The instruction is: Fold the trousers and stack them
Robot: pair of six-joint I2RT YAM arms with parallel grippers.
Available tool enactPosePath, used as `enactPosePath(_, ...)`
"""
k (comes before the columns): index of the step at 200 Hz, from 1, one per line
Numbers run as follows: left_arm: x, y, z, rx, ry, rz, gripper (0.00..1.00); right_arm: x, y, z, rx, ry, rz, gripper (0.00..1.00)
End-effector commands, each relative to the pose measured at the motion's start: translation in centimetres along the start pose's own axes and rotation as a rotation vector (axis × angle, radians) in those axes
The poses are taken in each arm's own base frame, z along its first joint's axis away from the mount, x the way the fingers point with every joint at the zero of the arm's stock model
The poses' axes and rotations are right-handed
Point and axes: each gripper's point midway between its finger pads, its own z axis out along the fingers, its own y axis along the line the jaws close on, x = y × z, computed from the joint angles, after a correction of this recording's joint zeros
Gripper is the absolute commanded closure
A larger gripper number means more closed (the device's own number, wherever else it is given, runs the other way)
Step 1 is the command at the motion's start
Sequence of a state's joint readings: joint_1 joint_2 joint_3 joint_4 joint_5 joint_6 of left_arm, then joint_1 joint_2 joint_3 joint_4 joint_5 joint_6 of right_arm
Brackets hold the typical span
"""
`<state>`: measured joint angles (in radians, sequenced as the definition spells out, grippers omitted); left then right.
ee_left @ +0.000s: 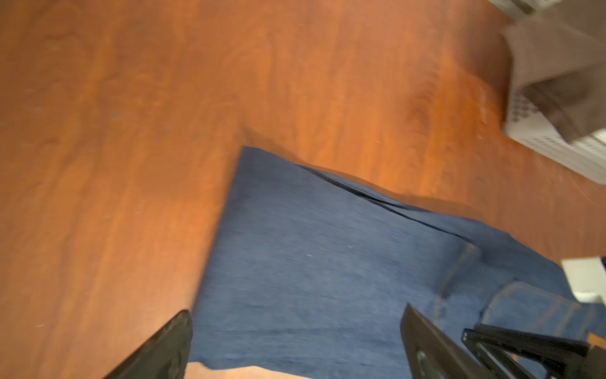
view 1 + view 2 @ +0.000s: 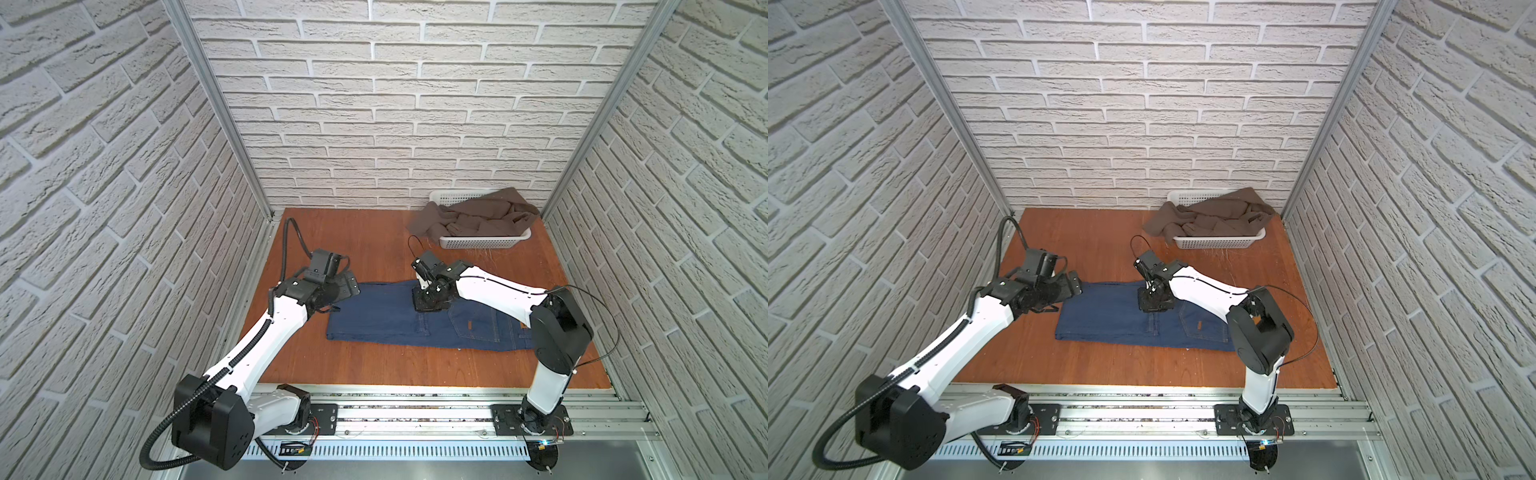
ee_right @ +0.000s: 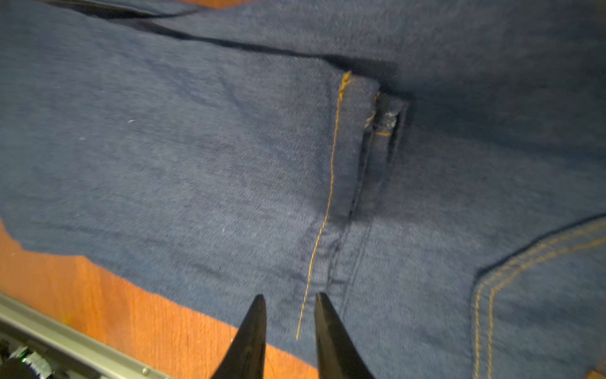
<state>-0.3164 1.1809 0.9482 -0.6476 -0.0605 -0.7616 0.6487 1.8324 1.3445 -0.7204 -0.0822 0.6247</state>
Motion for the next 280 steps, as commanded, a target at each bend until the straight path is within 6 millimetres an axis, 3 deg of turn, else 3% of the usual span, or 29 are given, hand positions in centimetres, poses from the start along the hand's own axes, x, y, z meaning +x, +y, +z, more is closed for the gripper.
enactPosePath(1,0.6,2.1,0.4,0.005,0.045,0.020,0.02,-1.7,0.2,-0.6,0.017,-0.069,0.032,0.72)
enactPosePath(54,2.7,4.3,4.7,0.078,0.245,-0.040,0.02,-0.9,-1.6,0.2,0.098,-0.053,0.048,0.68)
enactPosePath(138,3.7,3.8,9.1,0.184,0.333,-0.120,0.08,0.0,-1.6,1.1,0.084,-0.012,0.042,0.70)
enactPosePath(216,4.3,3.9,10.0,0.245,0.387,-0.157,0.09,0.3,-1.6,1.8,0.075,0.008,0.045,0.72)
enactPosePath(280,4.4,2.7,8.6,0.331,0.399,-0.154,0.24,0.3,-1.5,1.9,0.067,0.012,0.049,0.73)
